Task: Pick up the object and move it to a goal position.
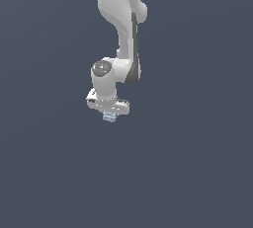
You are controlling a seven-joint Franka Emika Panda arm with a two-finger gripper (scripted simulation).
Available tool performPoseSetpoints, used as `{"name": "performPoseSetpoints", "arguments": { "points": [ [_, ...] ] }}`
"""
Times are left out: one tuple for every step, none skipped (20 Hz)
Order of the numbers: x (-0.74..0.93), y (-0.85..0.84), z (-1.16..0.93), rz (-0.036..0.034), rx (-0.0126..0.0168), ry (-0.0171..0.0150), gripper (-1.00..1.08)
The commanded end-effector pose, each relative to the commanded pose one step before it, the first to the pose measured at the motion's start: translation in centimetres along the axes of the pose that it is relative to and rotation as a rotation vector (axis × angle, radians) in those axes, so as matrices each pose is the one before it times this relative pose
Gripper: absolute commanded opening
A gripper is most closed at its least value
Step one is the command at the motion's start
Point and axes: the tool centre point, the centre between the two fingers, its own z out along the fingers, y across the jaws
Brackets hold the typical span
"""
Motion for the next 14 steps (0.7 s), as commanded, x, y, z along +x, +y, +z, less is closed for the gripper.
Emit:
{"name": "performPoseSetpoints", "arguments": {
  "points": [
    [0.196,-0.707,-0.938,-0.00083,0.00026,0.00119,-1.00],
    [0.088,-0.354,-0.480,0.00000,0.00000,0.00000,-1.00],
    [0.099,-0.380,-0.526,0.00026,-0.00041,-0.00008,-1.00],
    [0.107,-0.429,-0.583,0.00000,0.00000,0.00000,-1.00],
    [0.117,-0.465,-0.633,0.00000,0.00000,0.00000,-1.00],
    [0.128,-0.492,-0.677,0.00019,-0.00045,-0.00002,-1.00],
    [0.136,-0.533,-0.729,0.00000,0.00000,0.00000,-1.00],
    [0.146,-0.567,-0.775,0.00000,0.00000,0.00000,-1.00],
    [0.157,-0.595,-0.818,0.00017,-0.00046,0.00001,-1.00],
    [0.165,-0.628,-0.862,0.00000,0.00000,0.00000,-1.00],
    [0.173,-0.646,-0.890,0.00017,-0.00046,0.00002,-1.00],
    [0.178,-0.667,-0.916,0.00000,0.00000,0.00000,-1.00],
    [0.183,-0.680,-0.934,0.00000,0.00000,0.00000,-1.00],
    [0.190,-0.687,-0.944,0.00018,-0.00045,0.00003,-1.00]
  ]
}}
